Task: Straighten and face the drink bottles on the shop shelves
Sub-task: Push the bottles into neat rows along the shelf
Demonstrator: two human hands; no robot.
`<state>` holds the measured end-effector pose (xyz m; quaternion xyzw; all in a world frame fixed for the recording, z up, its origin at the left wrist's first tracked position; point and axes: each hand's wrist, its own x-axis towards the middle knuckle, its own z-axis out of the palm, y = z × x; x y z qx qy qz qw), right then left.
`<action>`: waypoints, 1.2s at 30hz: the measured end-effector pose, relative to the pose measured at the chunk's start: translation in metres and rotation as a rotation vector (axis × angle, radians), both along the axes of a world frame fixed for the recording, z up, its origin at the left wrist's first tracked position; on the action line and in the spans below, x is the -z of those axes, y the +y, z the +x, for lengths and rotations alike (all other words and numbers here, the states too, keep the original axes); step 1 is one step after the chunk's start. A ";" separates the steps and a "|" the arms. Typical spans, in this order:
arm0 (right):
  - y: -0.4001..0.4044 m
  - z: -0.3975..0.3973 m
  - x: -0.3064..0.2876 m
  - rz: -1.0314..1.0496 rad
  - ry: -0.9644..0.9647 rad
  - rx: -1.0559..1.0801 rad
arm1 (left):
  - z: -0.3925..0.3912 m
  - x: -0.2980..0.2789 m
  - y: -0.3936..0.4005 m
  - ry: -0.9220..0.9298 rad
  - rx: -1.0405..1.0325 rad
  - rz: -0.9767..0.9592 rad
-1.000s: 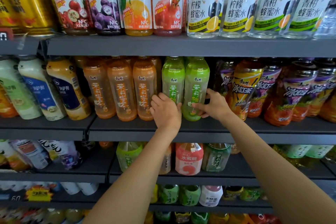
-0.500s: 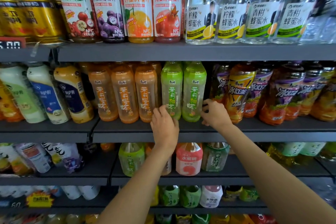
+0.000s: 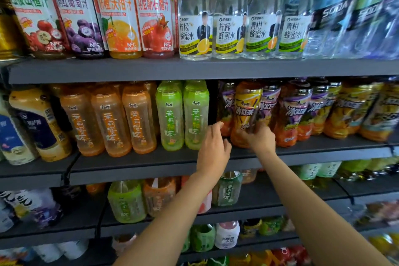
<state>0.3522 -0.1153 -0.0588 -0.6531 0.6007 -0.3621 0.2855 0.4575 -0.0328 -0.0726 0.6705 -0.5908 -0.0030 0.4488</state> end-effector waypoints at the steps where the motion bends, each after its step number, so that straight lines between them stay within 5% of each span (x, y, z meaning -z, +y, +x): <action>1: -0.003 0.001 0.003 0.011 -0.020 -0.014 | -0.001 0.002 0.000 0.018 0.015 0.013; 9: -0.009 0.008 0.009 -0.149 0.108 -0.248 | 0.001 0.014 -0.011 0.239 0.039 0.061; 13: -0.013 0.016 0.012 -0.224 0.096 -0.416 | -0.018 0.008 -0.025 0.311 -0.182 -0.056; 17: -0.028 -0.008 0.006 -0.135 0.091 -0.643 | -0.026 0.004 -0.037 0.192 -0.368 0.042; 20: -0.045 -0.016 0.002 -0.117 -0.012 -0.512 | -0.030 -0.002 -0.043 0.141 -0.469 0.121; 36: -0.068 0.048 0.014 -0.138 0.148 -0.288 | -0.018 -0.008 -0.041 0.108 -0.500 0.184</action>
